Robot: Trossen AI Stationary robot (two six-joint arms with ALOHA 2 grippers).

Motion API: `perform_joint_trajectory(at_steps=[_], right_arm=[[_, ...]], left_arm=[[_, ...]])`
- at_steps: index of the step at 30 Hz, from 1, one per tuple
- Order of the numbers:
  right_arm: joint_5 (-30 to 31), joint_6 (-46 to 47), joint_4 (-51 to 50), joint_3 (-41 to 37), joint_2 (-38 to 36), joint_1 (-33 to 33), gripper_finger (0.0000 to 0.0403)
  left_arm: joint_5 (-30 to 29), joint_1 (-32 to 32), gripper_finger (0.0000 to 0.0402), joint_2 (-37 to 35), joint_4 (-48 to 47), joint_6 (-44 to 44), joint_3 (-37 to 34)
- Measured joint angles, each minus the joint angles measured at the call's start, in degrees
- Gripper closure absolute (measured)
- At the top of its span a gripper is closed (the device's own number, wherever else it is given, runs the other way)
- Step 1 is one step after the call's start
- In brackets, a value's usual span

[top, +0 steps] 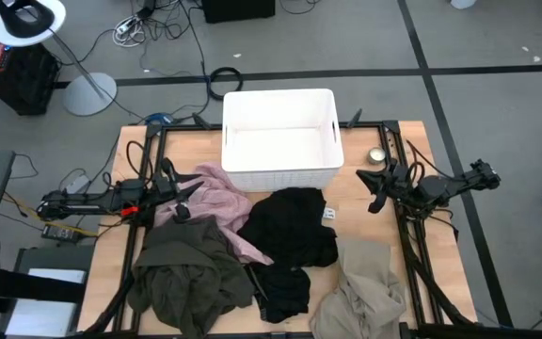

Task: Sort clothes
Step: Put the brown pants into the white bin

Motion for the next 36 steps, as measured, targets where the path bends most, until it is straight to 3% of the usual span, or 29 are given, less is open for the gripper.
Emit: perform_joint_trajectory(at_steps=[7, 14, 27, 31, 36], right_arm=[[-0.84, -1.02, -16.70, 11.42, 4.50, 0.76, 0.0400], [-1.53, -0.54, -29.12, 30.07, 17.25, 0.76, 0.0401], [-22.07, 16.18, -73.46, 72.78, 41.45, 0.77, 0.0401], [-24.78, 21.88, -87.66, 82.05, 47.03, 0.76, 0.0401], [-30.00, 20.95, -88.07, 88.12, 51.11, -0.20, 0.0399]], left_arm=[[-0.02, 0.02, 0.0296, 0.00, 0.00, 0.00, 0.00], [-0.01, 0.01, 0.0296, 0.00, 0.00, 0.00, 0.00], [-0.02, 0.00, 0.0296, 0.00, 0.00, 0.00, 0.00], [-0.01, 0.01, 0.0296, 0.00, 0.00, 0.00, 0.00], [-0.02, 0.00, 0.0296, 0.00, 0.00, 0.00, 0.00]])
